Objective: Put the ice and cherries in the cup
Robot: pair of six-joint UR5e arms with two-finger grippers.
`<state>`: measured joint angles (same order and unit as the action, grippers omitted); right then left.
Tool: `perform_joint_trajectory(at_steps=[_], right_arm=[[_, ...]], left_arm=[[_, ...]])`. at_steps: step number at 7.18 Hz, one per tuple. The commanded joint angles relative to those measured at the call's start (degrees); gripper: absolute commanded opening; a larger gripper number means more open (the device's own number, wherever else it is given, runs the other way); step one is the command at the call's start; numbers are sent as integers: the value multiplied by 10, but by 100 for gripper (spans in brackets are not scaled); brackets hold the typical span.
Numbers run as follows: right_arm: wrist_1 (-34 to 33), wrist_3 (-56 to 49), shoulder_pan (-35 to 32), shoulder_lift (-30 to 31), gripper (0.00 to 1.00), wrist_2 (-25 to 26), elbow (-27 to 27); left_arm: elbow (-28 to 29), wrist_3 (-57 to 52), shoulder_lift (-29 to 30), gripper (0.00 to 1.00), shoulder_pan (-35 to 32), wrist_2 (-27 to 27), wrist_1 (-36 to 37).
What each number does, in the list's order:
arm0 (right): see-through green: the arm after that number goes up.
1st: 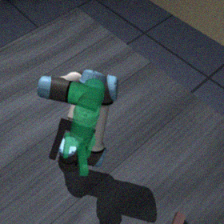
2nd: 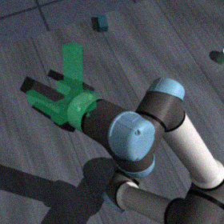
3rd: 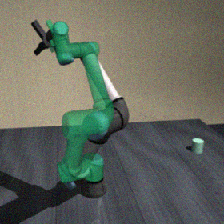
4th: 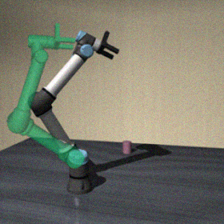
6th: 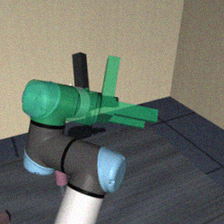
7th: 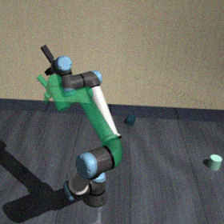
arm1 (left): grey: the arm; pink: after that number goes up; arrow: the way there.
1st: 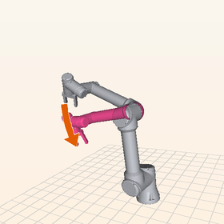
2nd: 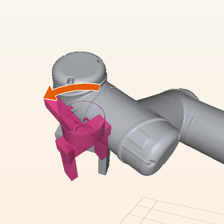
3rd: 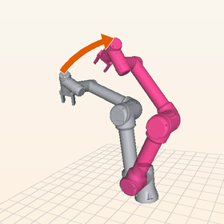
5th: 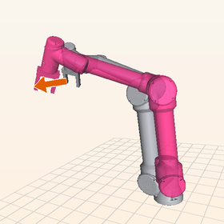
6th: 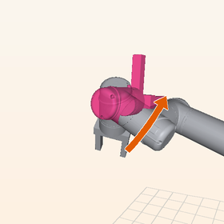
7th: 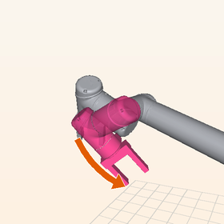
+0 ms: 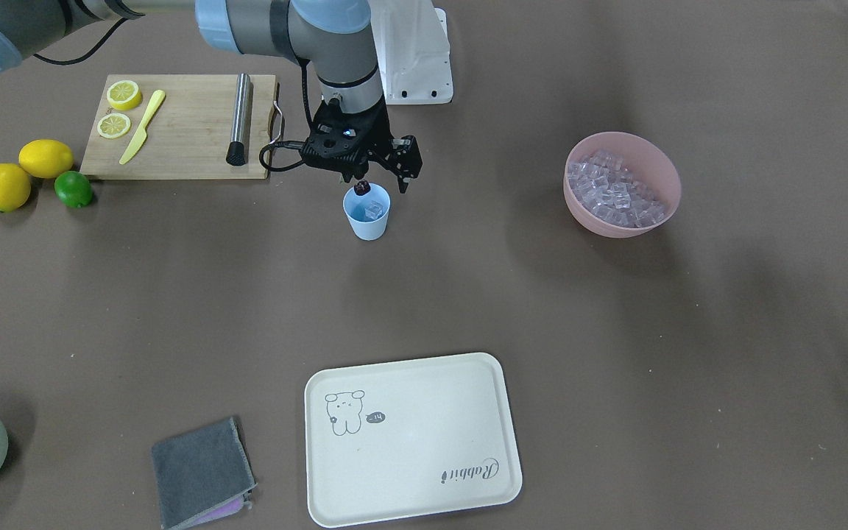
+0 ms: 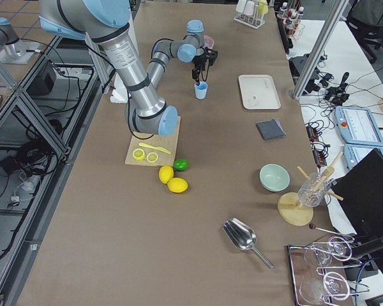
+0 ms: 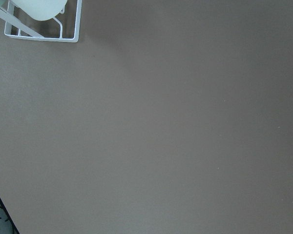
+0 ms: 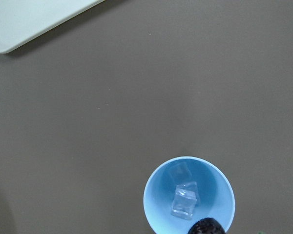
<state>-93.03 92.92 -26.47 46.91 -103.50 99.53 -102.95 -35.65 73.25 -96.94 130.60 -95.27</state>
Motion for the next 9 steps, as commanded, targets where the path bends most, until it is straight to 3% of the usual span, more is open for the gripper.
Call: perform_joint_trajectory(at_steps=[1,4,6,8,9], right_arm=[[2,1,-2,-17,100,1,-33],[32,-2,-6,-16,100,-3,-55],[2,-23,-57,-15,100,-67,-36],[-104,-150,-115,8,100,-91,25],[-134,-215,-158,57,100,-120,83]], left_arm=[[0,0,0,98,0,0,0],[0,0,0,98,0,0,0],[0,0,0,98,1,0,0],[-1,1,0,98,1,1,4],[-3,8,0,98,2,3,17]])
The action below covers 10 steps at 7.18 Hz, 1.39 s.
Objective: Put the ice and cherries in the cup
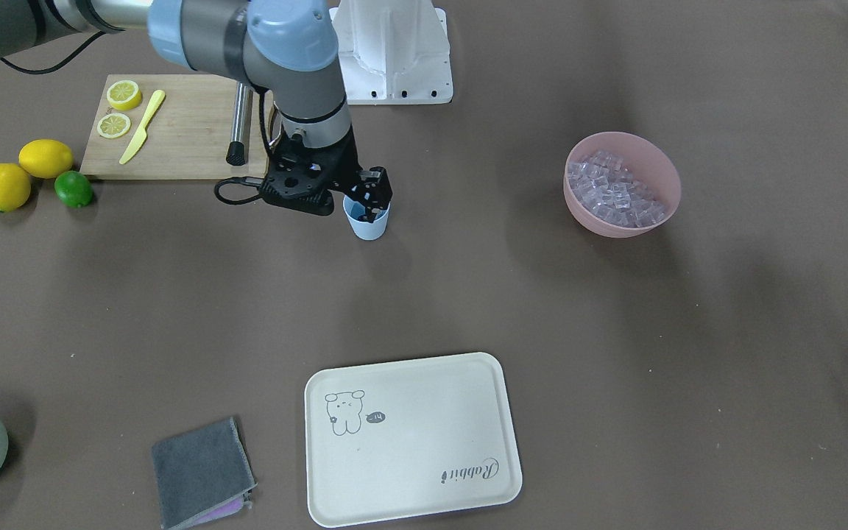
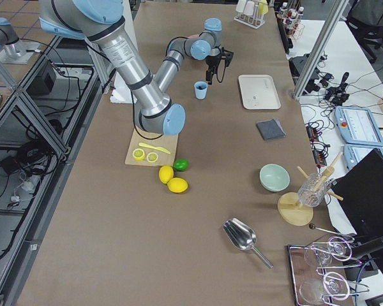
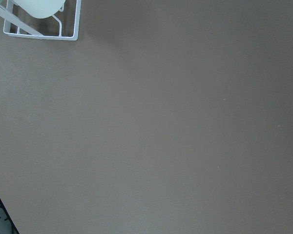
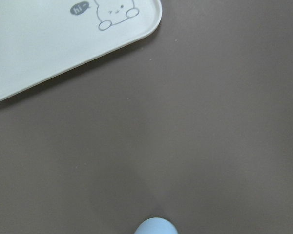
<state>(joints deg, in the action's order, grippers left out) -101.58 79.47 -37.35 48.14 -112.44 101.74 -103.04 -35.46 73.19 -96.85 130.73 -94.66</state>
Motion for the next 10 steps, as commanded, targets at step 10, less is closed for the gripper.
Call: perform_joint_trajectory(at_steps=[10], right_arm=[[-70,-899,-542,475,100,-186,76]], left_arm=[[-2,319,-44,98,54,133,-108]])
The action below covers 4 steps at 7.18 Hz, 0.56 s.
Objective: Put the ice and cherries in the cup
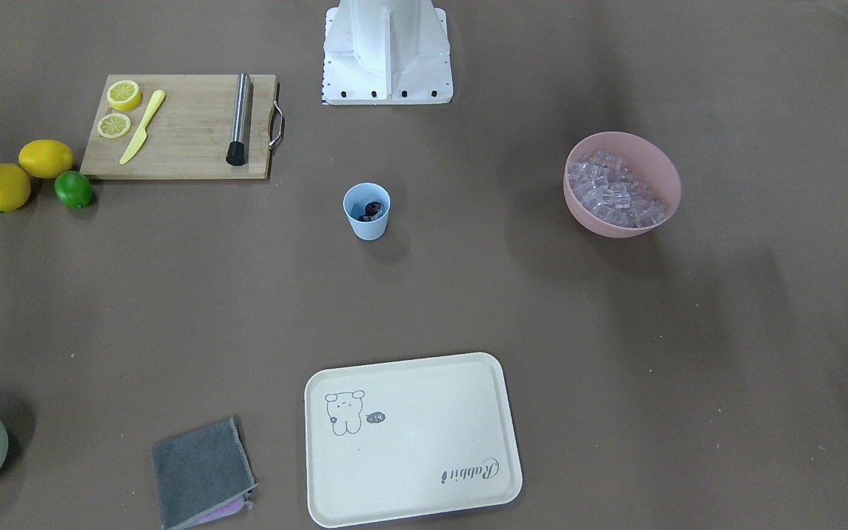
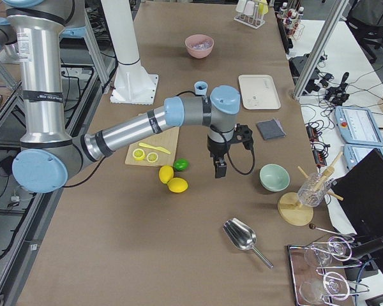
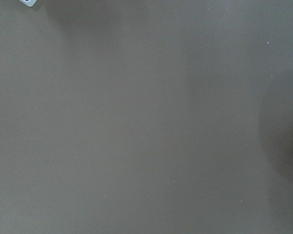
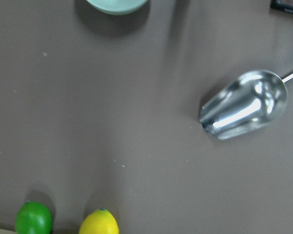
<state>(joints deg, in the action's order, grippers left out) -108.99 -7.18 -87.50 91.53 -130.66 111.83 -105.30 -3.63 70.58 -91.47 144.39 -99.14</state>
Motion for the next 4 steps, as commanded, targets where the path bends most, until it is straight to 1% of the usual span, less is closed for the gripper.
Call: perform_joint_trajectory(at_steps=[1,2,3,4], right_arm=[[20,-33,-47,76,100,-1,-41],[24,-25,-61,97,100,-4,-41],[24,-19,-61,111,100,-3,-43],[24,-18,-69,113,100,-1,-43]], left_arm=[[32,0,-24,98,2,-3,-93],[33,2,-22,98,4,-5,-91],[31,4,-20,98,7,-23,-91],[30,4,-21,98,18,-31,-90]])
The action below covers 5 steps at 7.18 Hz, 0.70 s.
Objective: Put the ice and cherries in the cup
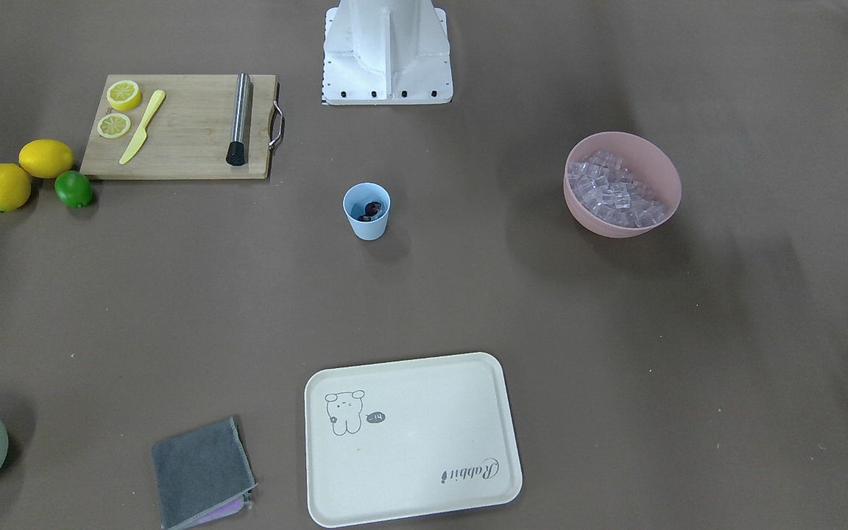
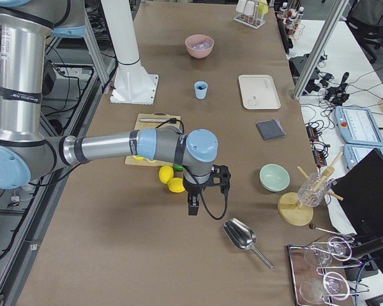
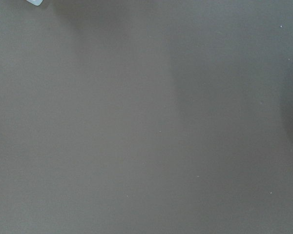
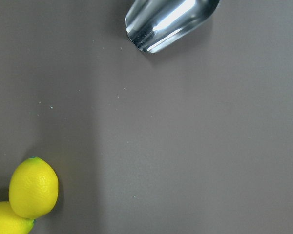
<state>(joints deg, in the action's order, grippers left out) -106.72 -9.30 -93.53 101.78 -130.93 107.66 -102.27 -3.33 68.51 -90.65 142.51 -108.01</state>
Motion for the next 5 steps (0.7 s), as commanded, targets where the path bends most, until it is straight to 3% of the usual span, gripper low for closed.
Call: perform_joint_trajectory(at_steps=[1,2,5], right_arm=[[1,4,-10,11,100,8,-9],[2,5,-12,4,100,4,-10],[159,17,-12,9,100,17,-81]], left_arm=[[-1,1,0,98,13,-12,-1],[-5,1,0,98,13,-12,-1],[-17,1,2,98,53,-35,0]])
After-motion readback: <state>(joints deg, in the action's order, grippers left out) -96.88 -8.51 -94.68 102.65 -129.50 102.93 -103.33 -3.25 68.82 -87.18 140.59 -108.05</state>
